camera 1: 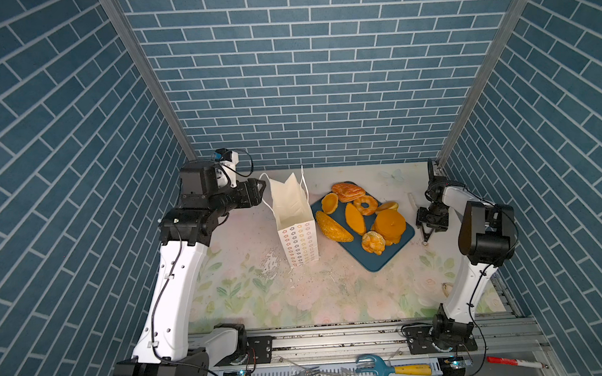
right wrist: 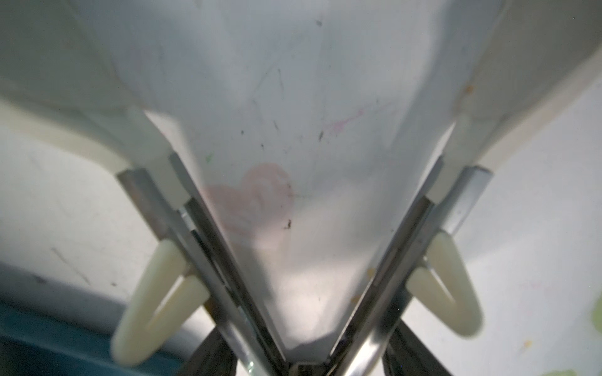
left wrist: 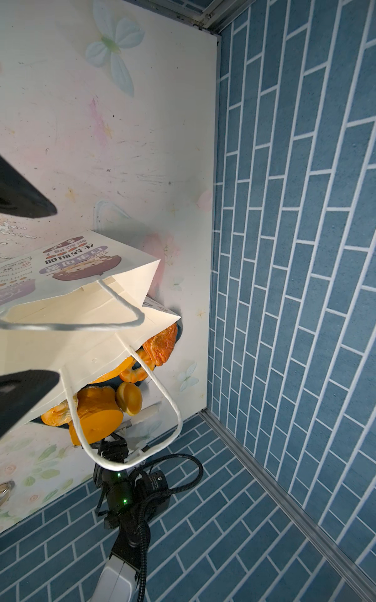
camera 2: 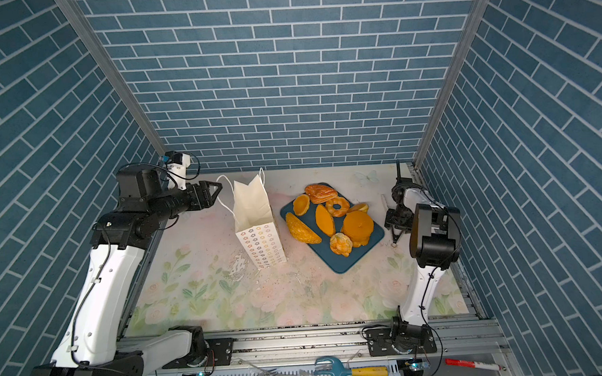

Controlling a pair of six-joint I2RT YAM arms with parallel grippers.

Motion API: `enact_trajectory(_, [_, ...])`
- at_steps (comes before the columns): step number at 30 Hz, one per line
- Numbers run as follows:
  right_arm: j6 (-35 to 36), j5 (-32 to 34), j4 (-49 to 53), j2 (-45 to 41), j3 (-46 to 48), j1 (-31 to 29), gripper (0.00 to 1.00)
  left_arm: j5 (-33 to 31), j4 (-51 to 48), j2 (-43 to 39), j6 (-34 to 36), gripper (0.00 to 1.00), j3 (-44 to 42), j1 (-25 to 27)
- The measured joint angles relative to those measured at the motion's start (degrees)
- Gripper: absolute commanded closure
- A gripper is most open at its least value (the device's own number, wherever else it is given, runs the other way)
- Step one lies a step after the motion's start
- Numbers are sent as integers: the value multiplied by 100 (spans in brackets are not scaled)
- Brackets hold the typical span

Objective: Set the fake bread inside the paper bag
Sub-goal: 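Close the right gripper on the metal tongs and lift them, then raise the held tongs with the right gripper toward the bread tray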

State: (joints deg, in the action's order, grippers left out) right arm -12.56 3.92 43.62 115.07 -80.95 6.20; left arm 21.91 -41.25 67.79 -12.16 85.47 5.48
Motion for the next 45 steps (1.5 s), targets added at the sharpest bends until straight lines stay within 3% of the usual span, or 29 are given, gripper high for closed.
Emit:
enact_trajectory(15, [-223,-2,101,48,-83,-15,33,-105,-11,-74,-2,25,0,0])
enact_trajectory(24, [-269,-17,120,68,-107,-20,44,-157,-55,-214,-2,25,0,0])
enact_trajectory(30, [-306,68,92,-7,-52,-20,46,-251,-109,-247,-2,25,0,0])
enact_trajectory(45, [4,210,437,-1425,-374,-118,45,-422,-131,-271,-7,25,0,0])
